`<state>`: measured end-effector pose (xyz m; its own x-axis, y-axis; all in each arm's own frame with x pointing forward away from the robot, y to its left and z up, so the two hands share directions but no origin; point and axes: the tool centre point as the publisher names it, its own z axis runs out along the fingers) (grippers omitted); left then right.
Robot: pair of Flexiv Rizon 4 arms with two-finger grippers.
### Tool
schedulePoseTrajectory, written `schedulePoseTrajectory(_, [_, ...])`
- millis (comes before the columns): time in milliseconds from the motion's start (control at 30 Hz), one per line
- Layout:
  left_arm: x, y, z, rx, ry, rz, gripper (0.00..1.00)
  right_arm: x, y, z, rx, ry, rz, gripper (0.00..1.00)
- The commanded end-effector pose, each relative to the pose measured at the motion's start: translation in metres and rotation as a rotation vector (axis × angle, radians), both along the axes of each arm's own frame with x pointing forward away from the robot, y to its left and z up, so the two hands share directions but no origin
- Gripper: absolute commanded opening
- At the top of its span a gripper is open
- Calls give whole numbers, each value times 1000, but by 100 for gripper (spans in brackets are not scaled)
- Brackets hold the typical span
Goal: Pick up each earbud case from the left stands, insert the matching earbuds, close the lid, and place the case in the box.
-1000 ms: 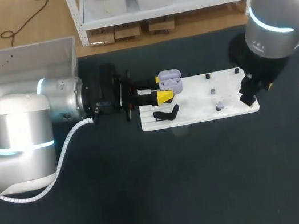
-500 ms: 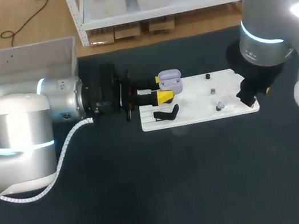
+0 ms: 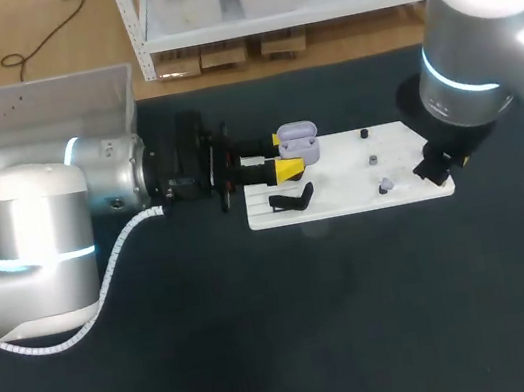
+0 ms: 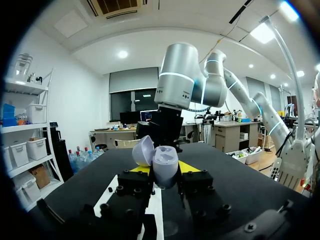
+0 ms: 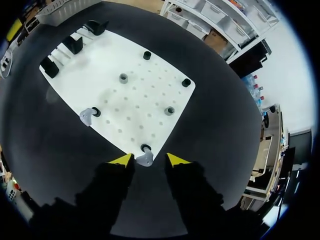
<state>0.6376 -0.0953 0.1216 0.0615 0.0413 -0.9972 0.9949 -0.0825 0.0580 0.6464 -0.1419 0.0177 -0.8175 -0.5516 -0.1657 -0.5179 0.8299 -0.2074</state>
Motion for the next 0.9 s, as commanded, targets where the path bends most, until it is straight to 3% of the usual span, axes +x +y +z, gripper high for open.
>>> schedulePoseTrajectory(33, [0,0,-1,-1,-1,2,0,-1,0,-3,-5,-19,-4,39])
schedulePoseTrajectory(900, [0,0,-1,-1,-1,2,0,0,3,-8,-2,-16,-12,27])
